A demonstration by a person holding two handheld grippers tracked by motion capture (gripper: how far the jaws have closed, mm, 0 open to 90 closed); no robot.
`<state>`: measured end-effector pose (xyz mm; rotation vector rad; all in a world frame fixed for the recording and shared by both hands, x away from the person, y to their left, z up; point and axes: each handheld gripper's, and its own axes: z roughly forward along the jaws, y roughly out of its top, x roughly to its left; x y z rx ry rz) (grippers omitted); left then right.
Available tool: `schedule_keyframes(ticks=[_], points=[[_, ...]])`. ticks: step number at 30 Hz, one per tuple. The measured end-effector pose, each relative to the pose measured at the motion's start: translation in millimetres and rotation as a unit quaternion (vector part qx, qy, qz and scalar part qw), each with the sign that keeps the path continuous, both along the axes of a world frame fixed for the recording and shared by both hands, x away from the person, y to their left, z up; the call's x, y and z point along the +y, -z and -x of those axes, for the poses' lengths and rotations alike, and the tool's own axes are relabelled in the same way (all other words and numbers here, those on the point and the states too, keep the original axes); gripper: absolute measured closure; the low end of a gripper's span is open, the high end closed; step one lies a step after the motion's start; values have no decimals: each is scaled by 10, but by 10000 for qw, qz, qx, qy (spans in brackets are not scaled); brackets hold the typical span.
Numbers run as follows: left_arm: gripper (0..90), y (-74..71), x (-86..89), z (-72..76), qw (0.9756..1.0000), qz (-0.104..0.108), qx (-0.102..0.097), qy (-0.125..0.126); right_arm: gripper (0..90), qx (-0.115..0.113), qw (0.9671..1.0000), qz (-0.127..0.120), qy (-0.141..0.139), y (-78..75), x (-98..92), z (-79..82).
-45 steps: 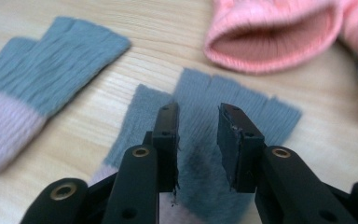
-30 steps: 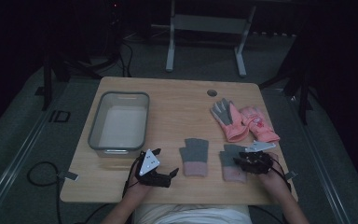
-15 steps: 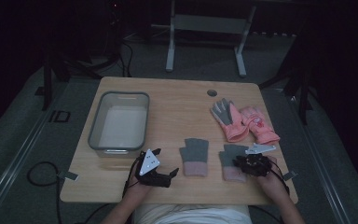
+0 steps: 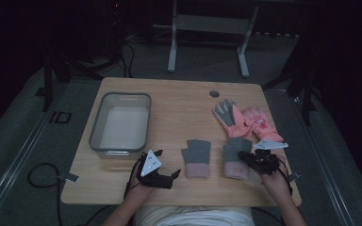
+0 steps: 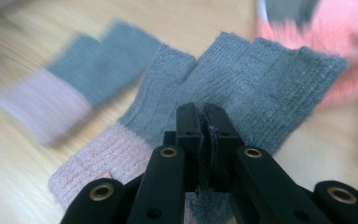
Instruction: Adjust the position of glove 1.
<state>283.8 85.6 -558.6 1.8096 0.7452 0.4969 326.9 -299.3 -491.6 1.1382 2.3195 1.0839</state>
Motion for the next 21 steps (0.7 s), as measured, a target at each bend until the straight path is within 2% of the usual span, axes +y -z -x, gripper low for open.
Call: schedule_keyframes(ticks=[3,5,6,8,11,12,14,17,21], points=[[11,0,-1,5,10000,-10,-32,8,857,-160,9996,-65,-209,-166,163,-13],[11,0,-1,5,10000,-10,-32,8,857,-192,9995,-63,-253,-201,224,-23],[11,0,-1,6,10000,-10,-34,6,857,-231,9990,-110,-375,-235,350,-48],[11,0,3,4,10000,4,-29,0,857,-171,9984,-229,-490,-246,478,-75],[11,0,5,6,10000,9,-31,3,857,-102,9968,-368,-705,-241,677,-114],[11,0,5,6,10000,9,-31,3,857,-102,9968,-368,-705,-241,677,-114],[11,-1,6,6,10000,-6,-53,14,856,-37,9946,-427,-946,-218,862,-140],[11,0,7,7,10000,7,-48,19,856,12,9924,-359,-1175,-171,1024,-152],[11,0,8,8,10000,6,-51,29,855,154,9919,-283,-1231,-58,1129,-207]])
